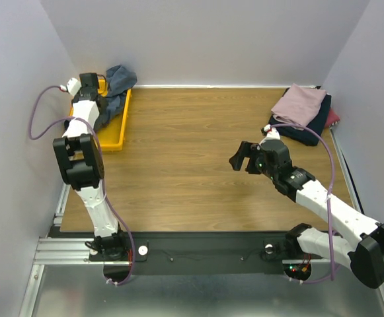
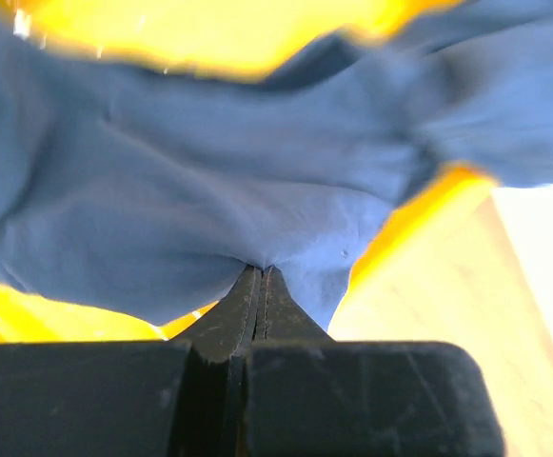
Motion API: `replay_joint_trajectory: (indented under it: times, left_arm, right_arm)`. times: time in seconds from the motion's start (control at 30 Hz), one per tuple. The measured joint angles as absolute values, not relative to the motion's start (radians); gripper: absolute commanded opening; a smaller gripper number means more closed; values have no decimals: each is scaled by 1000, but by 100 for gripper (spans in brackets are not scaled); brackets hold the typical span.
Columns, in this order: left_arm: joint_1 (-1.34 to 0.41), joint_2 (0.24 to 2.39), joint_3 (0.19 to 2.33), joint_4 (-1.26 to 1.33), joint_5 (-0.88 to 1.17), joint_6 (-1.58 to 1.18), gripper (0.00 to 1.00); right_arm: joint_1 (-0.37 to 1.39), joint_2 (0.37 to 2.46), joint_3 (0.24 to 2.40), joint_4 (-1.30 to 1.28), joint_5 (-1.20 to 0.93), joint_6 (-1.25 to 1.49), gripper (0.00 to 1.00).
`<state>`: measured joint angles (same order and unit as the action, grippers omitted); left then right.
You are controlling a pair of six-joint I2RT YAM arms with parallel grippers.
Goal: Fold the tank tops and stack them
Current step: Grab the tank top from the pile, then move the tank top to the center of the board
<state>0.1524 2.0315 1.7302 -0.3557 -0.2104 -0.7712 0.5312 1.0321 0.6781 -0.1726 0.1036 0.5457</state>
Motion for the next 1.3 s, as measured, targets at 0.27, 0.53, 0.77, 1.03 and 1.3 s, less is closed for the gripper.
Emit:
replay_joint_trajectory:
  times: [0.27, 0.53, 0.77, 1.03, 1.3]
  left_arm:
    - [47, 1847, 1988, -401, -246, -632, 0]
    - [-305, 1707, 2178, -434, -303, -475, 0]
    - [-527, 1547, 2133, -439, -326, -397, 0]
    - [-520, 1354, 1760, -339, -297, -429, 0]
    - [-356, 1574, 1331, -139, -72, -585, 38]
  right_arm:
    - [531, 1069, 738, -178, 117, 546, 100]
    - [531, 1108, 814, -173, 187, 538, 100]
    - [531, 1109, 854, -171, 251, 523, 100]
    - [531, 1107, 845, -165, 278, 528, 100]
    - [531, 1108, 661, -123, 246, 577, 100]
